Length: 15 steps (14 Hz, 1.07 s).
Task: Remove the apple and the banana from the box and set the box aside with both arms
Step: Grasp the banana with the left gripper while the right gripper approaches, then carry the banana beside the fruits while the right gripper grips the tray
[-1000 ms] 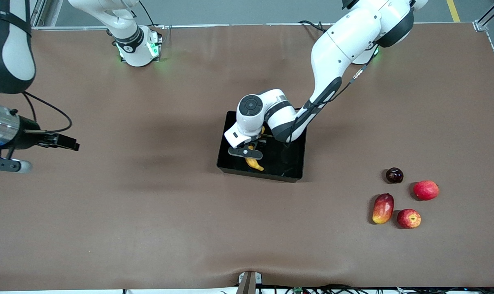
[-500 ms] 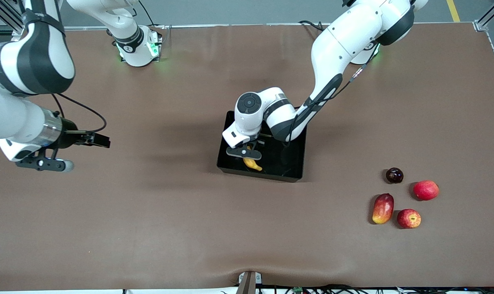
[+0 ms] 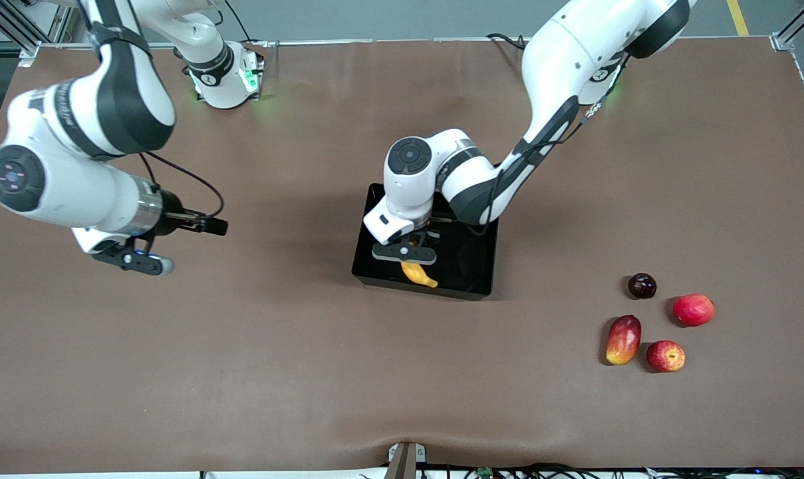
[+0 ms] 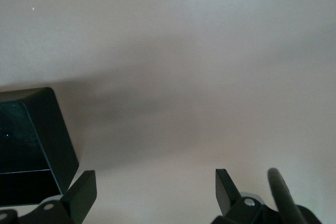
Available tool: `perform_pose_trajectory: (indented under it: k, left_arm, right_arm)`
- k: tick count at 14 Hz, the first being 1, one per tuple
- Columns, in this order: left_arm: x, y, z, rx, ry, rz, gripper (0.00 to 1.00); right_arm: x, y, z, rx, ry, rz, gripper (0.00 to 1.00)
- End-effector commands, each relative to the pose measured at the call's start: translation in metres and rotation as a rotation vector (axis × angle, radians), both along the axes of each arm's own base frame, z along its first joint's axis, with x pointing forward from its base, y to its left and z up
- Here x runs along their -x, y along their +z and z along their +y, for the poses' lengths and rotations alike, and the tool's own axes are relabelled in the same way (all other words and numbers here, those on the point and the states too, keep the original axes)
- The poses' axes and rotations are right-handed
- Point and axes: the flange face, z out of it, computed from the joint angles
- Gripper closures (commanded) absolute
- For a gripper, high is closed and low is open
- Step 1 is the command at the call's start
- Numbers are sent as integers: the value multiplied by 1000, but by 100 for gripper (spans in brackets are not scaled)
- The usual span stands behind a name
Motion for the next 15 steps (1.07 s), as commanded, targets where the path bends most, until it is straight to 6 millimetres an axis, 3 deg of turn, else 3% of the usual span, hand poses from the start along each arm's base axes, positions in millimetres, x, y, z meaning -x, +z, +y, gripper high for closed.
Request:
perform_pose_trajectory:
  k: [1,4,8,11,13,15]
  left_arm:
    - [-18,44,25,-15,21,-48,100]
    - [-57,71,82,27,1,-4,100]
    - [-87,73,165,-26,-189,77,100]
    - [-105,56,237,-25,-324,126,100]
    - [-114,38,285,-27,-376,150,100]
    - [-110,16,296,-22,-386,134,100]
  right_arm:
    - [15,-28,33,10,-41,-6,0]
    - [32,-56,70,-29,-35,-1,0]
    - [58,-106,130,-17,-99,-23,0]
    - [78,-130,192,-10,-120,-69,0]
    - [82,-145,210,-17,-100,-92,0]
    - [90,-157,235,-30,-69,-121,0]
